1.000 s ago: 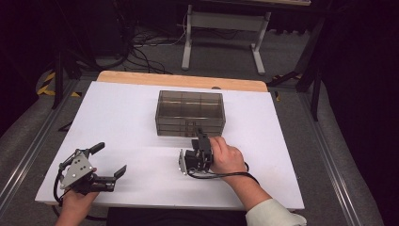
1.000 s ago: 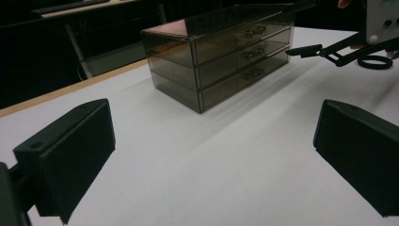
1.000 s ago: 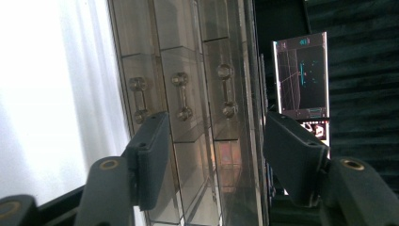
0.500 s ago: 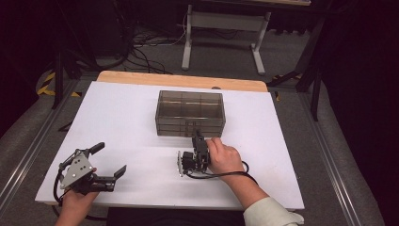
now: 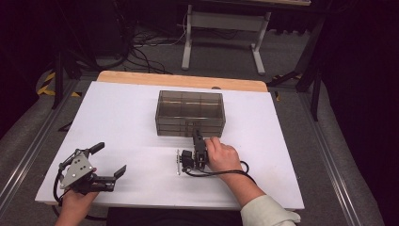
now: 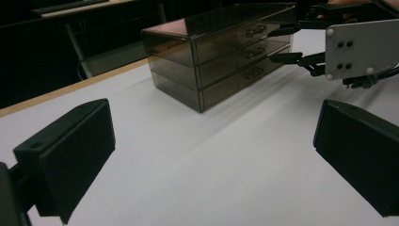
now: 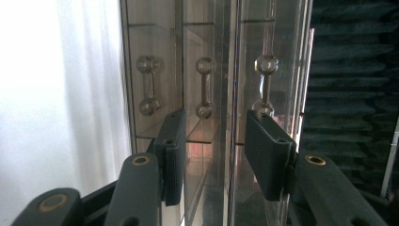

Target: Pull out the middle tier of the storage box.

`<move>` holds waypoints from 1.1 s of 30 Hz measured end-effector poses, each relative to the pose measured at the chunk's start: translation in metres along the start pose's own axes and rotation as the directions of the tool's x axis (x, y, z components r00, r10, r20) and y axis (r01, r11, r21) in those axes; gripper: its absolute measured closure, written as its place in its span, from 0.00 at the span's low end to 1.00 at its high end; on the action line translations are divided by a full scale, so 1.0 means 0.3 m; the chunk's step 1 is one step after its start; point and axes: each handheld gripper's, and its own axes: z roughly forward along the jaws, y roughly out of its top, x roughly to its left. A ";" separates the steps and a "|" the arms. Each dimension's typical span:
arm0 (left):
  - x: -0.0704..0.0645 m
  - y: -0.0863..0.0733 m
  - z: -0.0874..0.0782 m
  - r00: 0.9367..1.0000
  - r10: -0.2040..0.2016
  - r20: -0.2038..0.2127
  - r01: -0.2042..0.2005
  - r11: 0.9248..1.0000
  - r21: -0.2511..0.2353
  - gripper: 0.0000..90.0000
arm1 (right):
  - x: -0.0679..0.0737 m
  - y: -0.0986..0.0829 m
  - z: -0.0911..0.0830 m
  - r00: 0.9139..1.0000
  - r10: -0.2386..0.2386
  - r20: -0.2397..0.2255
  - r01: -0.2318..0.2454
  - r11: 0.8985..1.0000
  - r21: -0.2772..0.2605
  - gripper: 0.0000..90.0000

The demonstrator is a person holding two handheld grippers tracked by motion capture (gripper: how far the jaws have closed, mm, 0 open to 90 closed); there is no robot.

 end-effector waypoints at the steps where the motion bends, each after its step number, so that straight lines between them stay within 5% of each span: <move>1: 0.000 0.000 0.000 1.000 0.000 0.000 0.000 1.000 0.000 0.00 | 0.002 0.000 0.003 1.000 0.002 0.000 -0.002 1.000 0.003 0.67; 33: 0.001 -0.003 0.006 1.000 0.003 0.001 -0.003 1.000 0.015 0.00 | 0.044 0.022 0.058 0.997 -0.020 0.070 0.017 0.999 0.044 0.85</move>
